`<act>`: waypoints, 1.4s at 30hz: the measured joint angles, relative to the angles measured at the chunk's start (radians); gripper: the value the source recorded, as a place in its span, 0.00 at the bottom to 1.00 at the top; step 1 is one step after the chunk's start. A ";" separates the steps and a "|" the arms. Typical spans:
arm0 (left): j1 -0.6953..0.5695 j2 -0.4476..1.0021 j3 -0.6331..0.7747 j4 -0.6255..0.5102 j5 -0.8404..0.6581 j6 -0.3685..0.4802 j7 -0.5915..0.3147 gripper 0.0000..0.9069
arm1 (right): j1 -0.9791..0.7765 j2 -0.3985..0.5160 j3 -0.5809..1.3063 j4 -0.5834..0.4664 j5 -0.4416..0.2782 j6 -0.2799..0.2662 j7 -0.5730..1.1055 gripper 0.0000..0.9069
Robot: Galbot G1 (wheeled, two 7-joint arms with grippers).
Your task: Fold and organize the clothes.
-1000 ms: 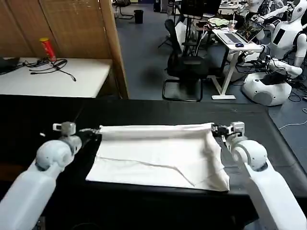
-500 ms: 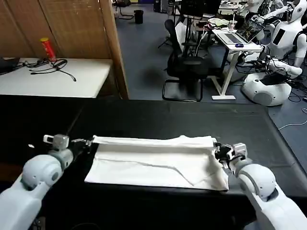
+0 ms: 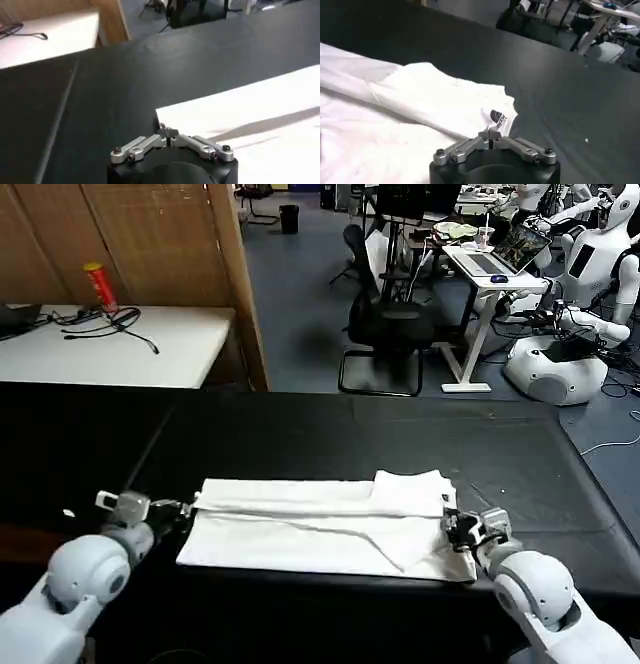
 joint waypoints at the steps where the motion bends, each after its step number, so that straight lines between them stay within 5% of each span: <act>1: 0.004 -0.001 -0.002 -0.001 0.004 0.000 0.000 0.97 | -0.003 0.000 0.004 0.005 0.004 0.000 0.000 0.97; 14: -0.013 -0.008 -0.058 -0.046 0.039 0.000 0.024 0.97 | 0.013 0.043 0.103 0.079 0.119 0.000 0.045 0.97; 28: -0.202 -0.120 0.022 0.146 -0.134 0.000 -0.007 0.97 | 0.207 0.170 0.020 -0.183 0.045 0.062 0.070 0.97; 35: -0.227 -0.160 0.043 0.225 -0.141 0.000 0.005 0.95 | 0.239 0.204 0.004 -0.265 0.035 0.066 0.071 0.84; 36: -0.231 -0.164 0.046 0.235 -0.139 0.000 0.005 0.73 | 0.243 0.208 0.003 -0.272 0.031 0.066 0.071 0.78; 37: -0.234 -0.167 0.049 0.241 -0.138 0.000 0.006 0.66 | 0.246 0.214 0.001 -0.281 0.026 0.066 0.071 0.75; 39: -0.240 -0.173 0.054 0.255 -0.134 0.000 0.006 0.18 | 0.248 0.222 0.000 -0.291 0.021 0.066 0.072 0.60; 41: -0.241 -0.175 0.055 0.268 -0.133 -0.001 0.005 0.06 | 0.253 0.227 0.000 -0.301 0.017 0.069 0.071 0.44; 42: -0.241 -0.176 0.055 0.273 -0.133 -0.002 0.005 0.00 | 0.255 0.228 0.000 -0.304 0.017 0.070 0.071 0.22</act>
